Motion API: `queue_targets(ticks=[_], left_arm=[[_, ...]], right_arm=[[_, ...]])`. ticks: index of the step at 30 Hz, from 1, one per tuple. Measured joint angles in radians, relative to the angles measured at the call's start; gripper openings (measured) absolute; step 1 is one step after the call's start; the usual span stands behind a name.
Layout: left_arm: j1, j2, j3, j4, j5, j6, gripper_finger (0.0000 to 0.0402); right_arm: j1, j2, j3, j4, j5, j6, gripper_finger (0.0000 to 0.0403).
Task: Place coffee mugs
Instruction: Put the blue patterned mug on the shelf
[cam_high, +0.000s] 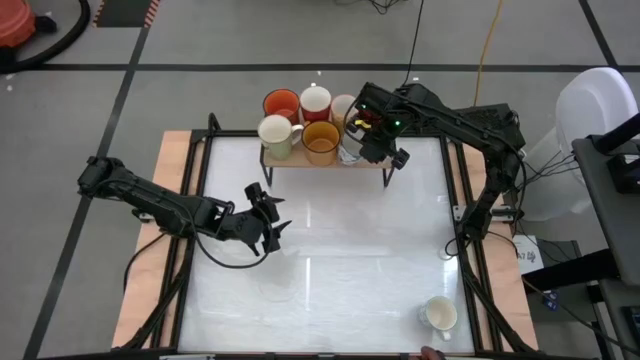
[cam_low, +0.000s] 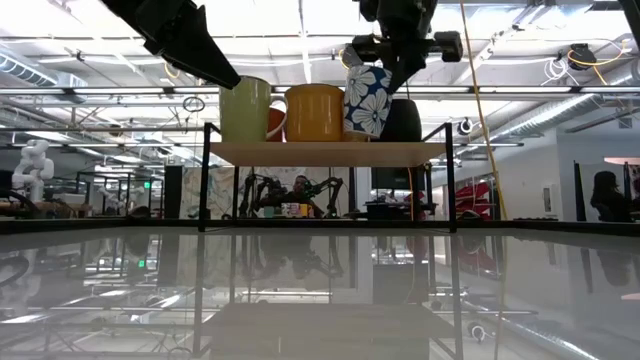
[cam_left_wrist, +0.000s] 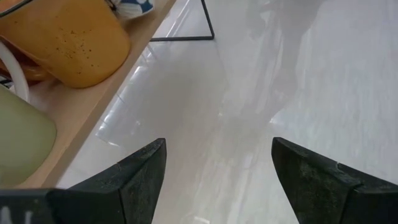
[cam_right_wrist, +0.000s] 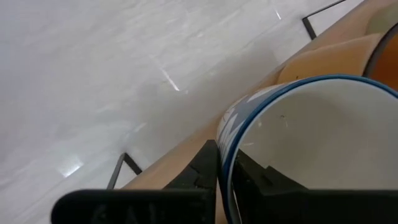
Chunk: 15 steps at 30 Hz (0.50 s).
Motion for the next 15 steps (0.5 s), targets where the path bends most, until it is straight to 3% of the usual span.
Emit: queue_targets(ticks=[8, 15], left_arm=[[0.0, 0.0, 0.0, 0.0, 0.002, -0.001, 0.0292], [0.0, 0.0, 0.0, -0.001, 0.002, -0.001, 0.0292]], right_arm=[[0.002, 0.0, -0.045, 0.109, 0.022, 0.002, 0.0017], [0.002, 0.0, -0.046, 0.178, 0.078, 0.04, 0.005]])
